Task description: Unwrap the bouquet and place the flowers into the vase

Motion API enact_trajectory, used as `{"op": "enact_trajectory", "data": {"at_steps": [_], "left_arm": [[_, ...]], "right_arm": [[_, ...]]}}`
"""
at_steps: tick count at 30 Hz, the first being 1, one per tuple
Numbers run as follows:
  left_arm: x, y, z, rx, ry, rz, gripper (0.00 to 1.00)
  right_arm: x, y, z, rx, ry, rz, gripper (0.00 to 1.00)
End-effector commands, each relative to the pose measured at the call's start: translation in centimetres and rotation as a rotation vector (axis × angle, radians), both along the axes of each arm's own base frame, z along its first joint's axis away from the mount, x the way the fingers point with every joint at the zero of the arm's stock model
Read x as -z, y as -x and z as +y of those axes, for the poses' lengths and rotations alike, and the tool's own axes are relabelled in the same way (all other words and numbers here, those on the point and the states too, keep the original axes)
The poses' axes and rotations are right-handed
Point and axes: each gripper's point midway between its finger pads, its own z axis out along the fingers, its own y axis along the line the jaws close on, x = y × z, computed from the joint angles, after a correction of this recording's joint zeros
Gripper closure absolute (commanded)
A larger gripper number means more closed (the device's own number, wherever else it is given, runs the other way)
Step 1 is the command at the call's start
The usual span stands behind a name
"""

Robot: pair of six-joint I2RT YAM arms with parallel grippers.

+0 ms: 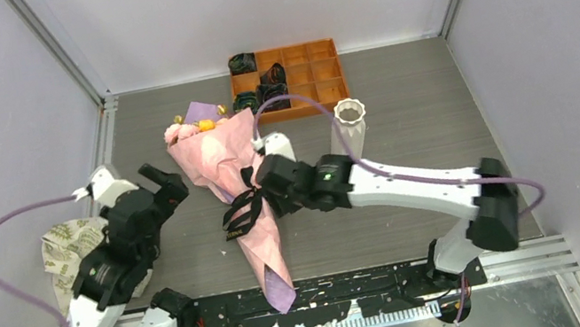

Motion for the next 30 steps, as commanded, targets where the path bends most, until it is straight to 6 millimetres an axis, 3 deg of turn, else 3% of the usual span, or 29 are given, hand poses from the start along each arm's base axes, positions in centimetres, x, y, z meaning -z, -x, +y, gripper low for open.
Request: {"op": "enact_trajectory", "data": {"at_steps": [1,7,15,23,30], "left_arm": [[-1.6,1.5,3.3,-0.131,0.001,-0.074,0.06],[-2.0,2.3,4.3,-0.158,-0.021,-0.079,0.07],[-2.1,2.1,4.2,-0.144,-0.038,-0.081,0.07],[-1.7,1.7,3.6,-0.115,-0.05,-0.069,0.06],[-0.9,1.0,2.6,-0.085,-0.048,-0.049,0.07]], "right_arm": [[1.6,-0.3,3.6,-0.015,-0.061,0.045,0.5],[5.5,-0.8,8.0,-0.072,-0.019,0.12,0.53],[8.1,-1.5,11.0,-0.099,0.01,0.161,0.54],[10.6,-1.2,11.3,-0.094,0.043,0.208,0.63],[11.0,-0.8,10.4,-0.078,0.044,0.219,0.67]]}}
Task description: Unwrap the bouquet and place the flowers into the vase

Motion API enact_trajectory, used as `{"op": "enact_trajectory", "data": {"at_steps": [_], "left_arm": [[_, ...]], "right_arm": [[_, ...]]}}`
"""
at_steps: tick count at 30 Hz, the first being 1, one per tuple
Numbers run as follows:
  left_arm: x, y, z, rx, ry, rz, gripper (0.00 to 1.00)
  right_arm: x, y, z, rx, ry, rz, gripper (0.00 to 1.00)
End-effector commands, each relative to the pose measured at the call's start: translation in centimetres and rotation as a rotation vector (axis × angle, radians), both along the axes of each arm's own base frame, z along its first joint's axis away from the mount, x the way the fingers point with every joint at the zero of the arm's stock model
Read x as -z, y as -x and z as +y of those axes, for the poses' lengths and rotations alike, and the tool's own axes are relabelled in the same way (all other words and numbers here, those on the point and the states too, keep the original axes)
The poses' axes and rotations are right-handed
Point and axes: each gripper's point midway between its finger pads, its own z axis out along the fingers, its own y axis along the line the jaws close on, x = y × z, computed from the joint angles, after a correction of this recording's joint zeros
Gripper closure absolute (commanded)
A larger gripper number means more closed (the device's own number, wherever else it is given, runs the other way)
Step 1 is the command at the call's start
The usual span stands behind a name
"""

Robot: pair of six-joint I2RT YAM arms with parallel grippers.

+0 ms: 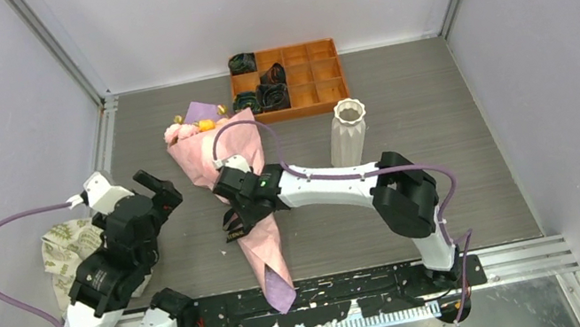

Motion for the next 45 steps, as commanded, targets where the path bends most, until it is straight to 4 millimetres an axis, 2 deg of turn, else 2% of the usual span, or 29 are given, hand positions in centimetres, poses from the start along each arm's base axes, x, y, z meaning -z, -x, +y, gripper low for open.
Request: {"op": "enact_trajectory", "data": {"at_steps": [1,3,5,8,13,19,40,45], "left_arm": [[-0.5,-1.1,-0.8,0.012,0.014,-0.027,0.06],[-0.1,-1.3,-1.1,0.021,0.012,-0.014,0.06],[0.1,-1.5,-1.4,0.029,0.014,-0.007,0.07],[0.4,-1.7,-1.6,0.036,0.01,0.002,0.07],[0.7,-1.9,-1.8,0.04,0.008,0.008,0.07],[0.9,-2.2,-2.2,0.05,0.012,0.013,0.07],[1.9,-2.9,-3.0,0.074,0.001,0.045,0.07],[2.2,-3.1,-3.4,0.084,0.004,0.05,0.07]], "right_arm": [[-1.2,0.0,0.4,0.018,-0.048,-0.012,0.68],[-0.8,0.2,0.3,0.017,-0.04,-0.002,0.73],[-0.3,0.5,0.2,0.019,-0.036,0.013,0.74],[-0.4,0.9,-0.2,0.023,-0.038,0.018,0.69],[-2.0,1.8,-1.4,0.024,-0.043,-0.012,0.6],[-3.0,2.6,-3.0,0.042,-0.058,-0.026,0.58],[1.4,2.3,-2.2,0.039,0.017,0.009,0.59],[1.3,2.0,-2.3,0.046,0.03,-0.005,0.67]]}}
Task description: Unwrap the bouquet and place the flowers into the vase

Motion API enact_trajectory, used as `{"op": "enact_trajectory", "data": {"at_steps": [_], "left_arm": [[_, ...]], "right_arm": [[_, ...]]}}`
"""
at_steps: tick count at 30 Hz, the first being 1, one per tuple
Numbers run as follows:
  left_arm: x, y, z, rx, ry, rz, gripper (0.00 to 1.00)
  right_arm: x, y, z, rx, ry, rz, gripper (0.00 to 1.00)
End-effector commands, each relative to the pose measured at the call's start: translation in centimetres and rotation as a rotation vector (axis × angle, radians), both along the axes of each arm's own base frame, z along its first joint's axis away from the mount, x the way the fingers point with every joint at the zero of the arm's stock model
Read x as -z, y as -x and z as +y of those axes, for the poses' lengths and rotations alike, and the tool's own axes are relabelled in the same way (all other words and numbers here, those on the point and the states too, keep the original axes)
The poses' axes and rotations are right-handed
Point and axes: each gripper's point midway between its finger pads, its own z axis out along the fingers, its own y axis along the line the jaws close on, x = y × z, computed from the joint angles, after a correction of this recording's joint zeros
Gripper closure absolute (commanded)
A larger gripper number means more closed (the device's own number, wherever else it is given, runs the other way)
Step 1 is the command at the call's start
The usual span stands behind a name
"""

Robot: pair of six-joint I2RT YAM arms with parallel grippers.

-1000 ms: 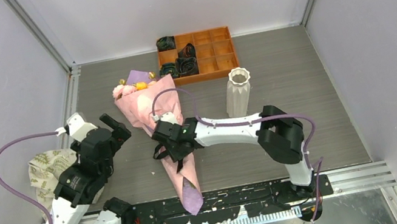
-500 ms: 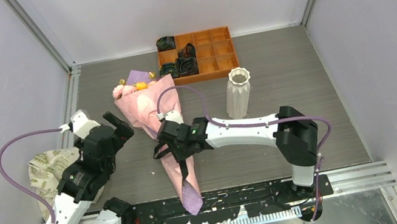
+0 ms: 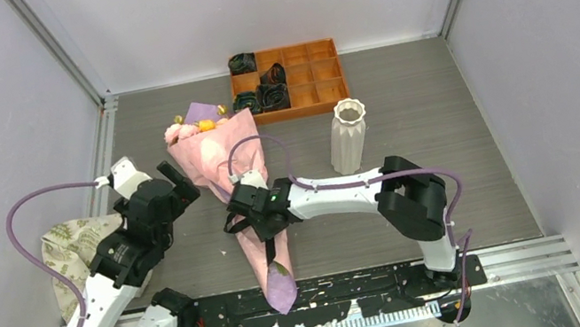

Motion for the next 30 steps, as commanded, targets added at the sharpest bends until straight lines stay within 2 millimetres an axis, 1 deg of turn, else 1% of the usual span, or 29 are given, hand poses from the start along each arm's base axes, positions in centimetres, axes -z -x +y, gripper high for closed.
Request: {"op": "enact_trajectory", "data": {"at_steps": [1,4,8,12,15,17,19,22,26,27,30], "left_arm": [[-0.8,-0.9,-0.5,0.002,0.02,-0.046,0.07],[-0.5,-1.2,-0.8,0.011,0.02,-0.039,0.06],[0.2,-2.1,-2.0,0.045,0.029,-0.02,0.06],[1.3,-3.4,-3.6,0.082,0.035,0.014,0.06],[1.8,-4.4,-4.9,0.108,0.049,0.025,0.07],[2.2,-5.1,-5.7,0.127,0.058,0.032,0.06],[2.6,-5.9,-6.7,0.153,0.066,0.034,0.06],[3.4,-7.2,-7.6,0.165,0.058,0.05,0.06],[5.8,-8.9,-8.6,0.165,0.037,0.109,0.07],[6.6,-9.4,-8.9,0.166,0.039,0.126,0.07],[9.1,-10.5,-10.3,0.194,0.071,0.181,0.07]], "right_arm": [[-2.2,-1.2,1.2,0.025,-0.05,-0.055,0.7],[-2.9,-1.5,0.7,0.034,-0.039,-0.075,0.79],[-4.6,-2.0,-0.2,0.049,-0.029,-0.119,0.88],[-8.5,-2.5,-1.6,0.072,-0.052,-0.189,0.95],[-11.7,-2.9,-3.2,0.094,-0.071,-0.255,0.98],[-13.5,-3.2,-4.3,0.11,-0.081,-0.295,0.99],[-15.0,-3.2,-5.5,0.124,-0.09,-0.328,0.99],[-16.8,-3.3,-6.9,0.145,-0.103,-0.364,0.99],[-19.2,-3.4,-8.4,0.163,-0.123,-0.412,0.99],[-20.0,-3.4,-8.8,0.168,-0.131,-0.429,0.99],[-21.3,-3.6,-9.6,0.175,-0.133,-0.46,0.99]]}}
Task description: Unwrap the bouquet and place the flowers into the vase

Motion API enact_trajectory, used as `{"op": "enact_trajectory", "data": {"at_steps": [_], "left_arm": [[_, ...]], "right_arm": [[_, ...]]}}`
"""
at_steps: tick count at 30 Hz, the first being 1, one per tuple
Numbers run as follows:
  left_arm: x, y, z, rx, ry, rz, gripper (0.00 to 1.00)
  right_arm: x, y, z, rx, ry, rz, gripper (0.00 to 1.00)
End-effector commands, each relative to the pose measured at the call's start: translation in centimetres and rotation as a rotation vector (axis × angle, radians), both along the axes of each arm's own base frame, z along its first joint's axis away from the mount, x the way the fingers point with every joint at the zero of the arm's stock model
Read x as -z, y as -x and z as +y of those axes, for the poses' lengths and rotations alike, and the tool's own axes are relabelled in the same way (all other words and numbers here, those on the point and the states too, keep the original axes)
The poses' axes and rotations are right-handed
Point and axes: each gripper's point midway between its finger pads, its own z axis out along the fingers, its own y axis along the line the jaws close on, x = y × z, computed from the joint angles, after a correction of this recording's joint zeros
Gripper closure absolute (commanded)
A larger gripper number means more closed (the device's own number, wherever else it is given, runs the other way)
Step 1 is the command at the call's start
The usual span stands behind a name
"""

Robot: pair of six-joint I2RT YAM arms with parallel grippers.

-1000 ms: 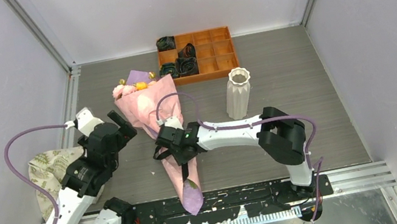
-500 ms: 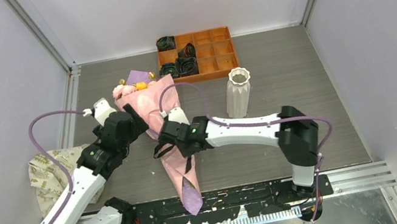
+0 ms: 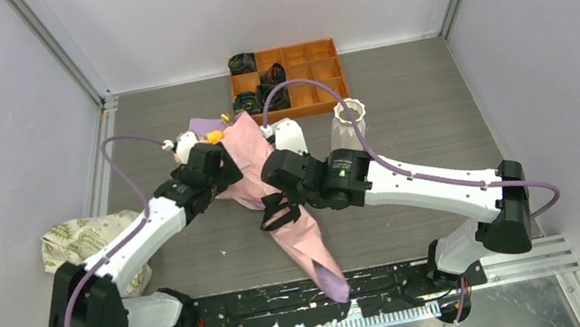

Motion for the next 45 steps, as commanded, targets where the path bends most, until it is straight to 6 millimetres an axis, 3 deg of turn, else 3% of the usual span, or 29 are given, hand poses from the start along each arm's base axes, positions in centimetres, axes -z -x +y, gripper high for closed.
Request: {"op": "enact_trajectory", "data": {"at_steps": [1,9,15,22,29,32,37,42,45], "left_arm": [[0.1,-3.3,-2.7,0.03,0.093,-0.032,0.07],[5.5,-4.5,-4.7,0.049,0.093,0.099,0.07],[8.8,-4.5,-4.3,0.029,0.071,0.168,0.07],[12.2,-4.3,-3.8,0.015,0.068,0.243,0.08],[14.0,-4.1,-3.5,0.006,0.07,0.282,0.08],[14.0,-4.1,-3.3,0.003,0.073,0.286,0.08],[13.5,-4.0,-1.9,-0.024,0.046,0.282,0.08],[13.1,-3.0,1.2,-0.098,0.046,0.292,0.08],[11.8,-2.8,2.6,-0.126,0.056,0.27,0.08]], "right_arm": [[-4.5,-0.9,-1.8,0.04,-0.034,-0.109,0.99],[-5.0,-0.9,-1.9,0.037,-0.039,-0.115,0.99],[-9.8,-1.0,-4.1,0.067,-0.087,-0.194,0.99],[-17.0,-0.6,-9.3,0.151,-0.2,-0.327,0.99],[-21.0,0.4,-15.7,0.266,-0.3,-0.434,0.99],[-20.6,0.8,-17.6,0.306,-0.285,-0.442,0.97],[-18.0,1.1,-18.6,0.333,-0.24,-0.408,0.84],[-13.7,1.3,-16.8,0.289,-0.17,-0.324,0.54],[-10.4,1.4,-14.0,0.226,-0.121,-0.243,0.5]]}}
